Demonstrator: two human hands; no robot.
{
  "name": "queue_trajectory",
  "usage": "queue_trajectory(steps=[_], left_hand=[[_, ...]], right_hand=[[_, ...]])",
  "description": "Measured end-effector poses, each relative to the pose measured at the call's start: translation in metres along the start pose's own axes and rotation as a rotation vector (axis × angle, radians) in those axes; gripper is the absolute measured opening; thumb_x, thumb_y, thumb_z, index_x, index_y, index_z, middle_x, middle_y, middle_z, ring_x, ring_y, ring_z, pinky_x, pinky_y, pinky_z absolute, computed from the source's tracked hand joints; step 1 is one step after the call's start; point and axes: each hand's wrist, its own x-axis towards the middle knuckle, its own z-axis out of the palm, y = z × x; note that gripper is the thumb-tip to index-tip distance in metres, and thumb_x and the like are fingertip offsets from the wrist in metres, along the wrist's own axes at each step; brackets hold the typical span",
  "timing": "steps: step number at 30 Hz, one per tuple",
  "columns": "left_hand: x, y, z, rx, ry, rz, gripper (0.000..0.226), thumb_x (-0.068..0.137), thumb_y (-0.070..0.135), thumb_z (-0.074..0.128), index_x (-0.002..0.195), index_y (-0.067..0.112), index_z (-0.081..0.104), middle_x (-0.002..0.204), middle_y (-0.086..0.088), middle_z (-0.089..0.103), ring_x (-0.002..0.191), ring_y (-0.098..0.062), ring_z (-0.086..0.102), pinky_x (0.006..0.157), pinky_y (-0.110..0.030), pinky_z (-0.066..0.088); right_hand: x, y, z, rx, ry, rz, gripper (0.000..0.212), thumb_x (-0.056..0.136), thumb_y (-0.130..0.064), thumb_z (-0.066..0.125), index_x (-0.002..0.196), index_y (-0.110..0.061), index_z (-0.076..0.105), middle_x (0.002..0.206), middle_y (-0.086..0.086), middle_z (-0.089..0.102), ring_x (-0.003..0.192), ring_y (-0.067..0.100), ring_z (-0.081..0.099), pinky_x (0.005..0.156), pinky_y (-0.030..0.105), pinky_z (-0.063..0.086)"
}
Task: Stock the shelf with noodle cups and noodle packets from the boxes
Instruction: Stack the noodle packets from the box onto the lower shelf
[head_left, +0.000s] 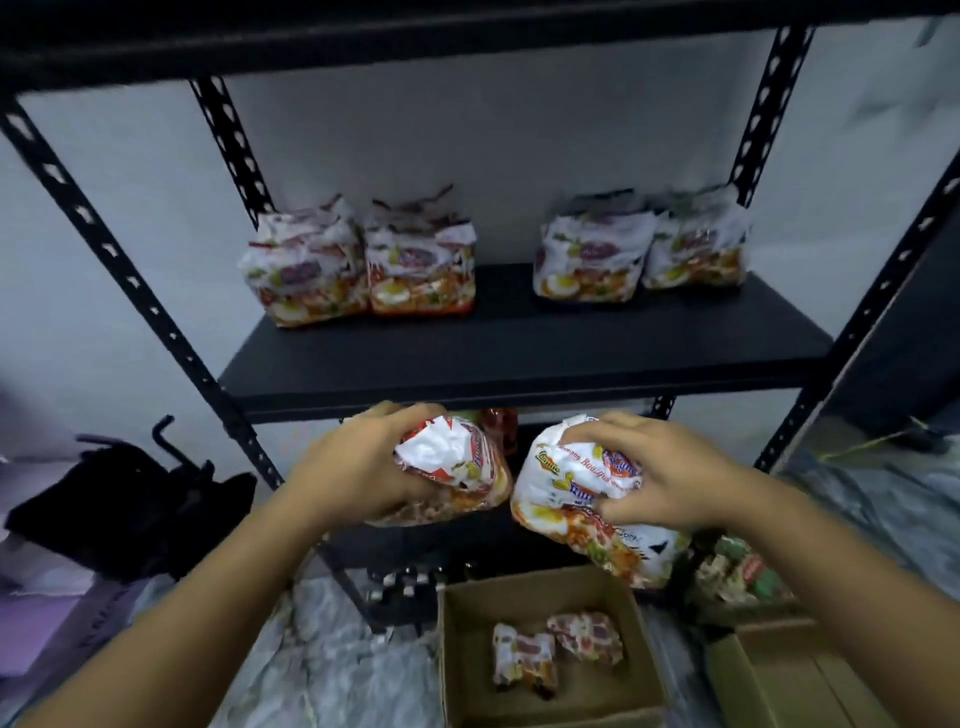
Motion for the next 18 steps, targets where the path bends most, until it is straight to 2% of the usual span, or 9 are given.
queue_trajectory(steps=[2, 5, 10, 14, 18], left_hand=[[0.006, 0.002, -0.023, 0.007, 0.056, -0.003, 0.087, 0.057, 0.083, 0.064, 0.138, 0.061, 0.042, 0.124, 0.018, 0.053, 0.114, -0.016, 0.059, 0.089, -0.041, 0.053], [0.02, 0.004, -0.056, 0.027, 0.122, -0.007, 0.092, 0.053, 0.088, 0.058, 0.139, 0.062, 0.041, 0.125, 0.019, 0.051, 0.113, -0.014, 0.057, 0.089, -0.044, 0.054], [0.051, 0.007, -0.099, 0.084, 0.205, 0.029, 0.088, 0.057, 0.082, 0.068, 0.137, 0.049, 0.053, 0.126, 0.013, 0.061, 0.111, -0.018, 0.059, 0.085, -0.04, 0.054], [0.075, 0.013, -0.119, 0.123, 0.21, 0.002, 0.094, 0.067, 0.068, 0.082, 0.149, 0.041, 0.045, 0.14, 0.009, 0.058, 0.122, -0.02, 0.055, 0.092, -0.042, 0.053], [0.097, 0.022, -0.13, 0.138, 0.187, -0.018, 0.096, 0.072, 0.06, 0.085, 0.154, 0.04, 0.039, 0.152, 0.008, 0.049, 0.134, -0.023, 0.05, 0.101, -0.043, 0.05]], right_hand=[[0.007, -0.008, -0.025, -0.03, 0.047, -0.032, 0.076, 0.063, -0.063, 0.059, 0.134, -0.065, 0.031, 0.125, -0.029, 0.046, 0.102, 0.003, 0.054, 0.086, 0.033, 0.05], [0.021, -0.017, -0.065, -0.093, 0.101, -0.069, 0.076, 0.063, -0.063, 0.059, 0.136, -0.061, 0.037, 0.13, -0.025, 0.048, 0.108, 0.003, 0.054, 0.092, 0.035, 0.049], [0.047, -0.026, -0.113, -0.167, 0.154, -0.103, 0.073, 0.074, -0.048, 0.073, 0.14, -0.056, 0.041, 0.137, -0.02, 0.052, 0.112, 0.005, 0.053, 0.092, 0.033, 0.049], [0.071, -0.026, -0.135, -0.225, 0.124, -0.093, 0.077, 0.08, -0.044, 0.073, 0.148, -0.048, 0.037, 0.151, -0.014, 0.045, 0.128, 0.011, 0.049, 0.103, 0.036, 0.047], [0.096, -0.023, -0.151, -0.271, 0.047, -0.061, 0.078, 0.08, -0.047, 0.07, 0.146, -0.056, 0.031, 0.151, -0.012, 0.042, 0.125, 0.017, 0.05, 0.101, 0.043, 0.05]])
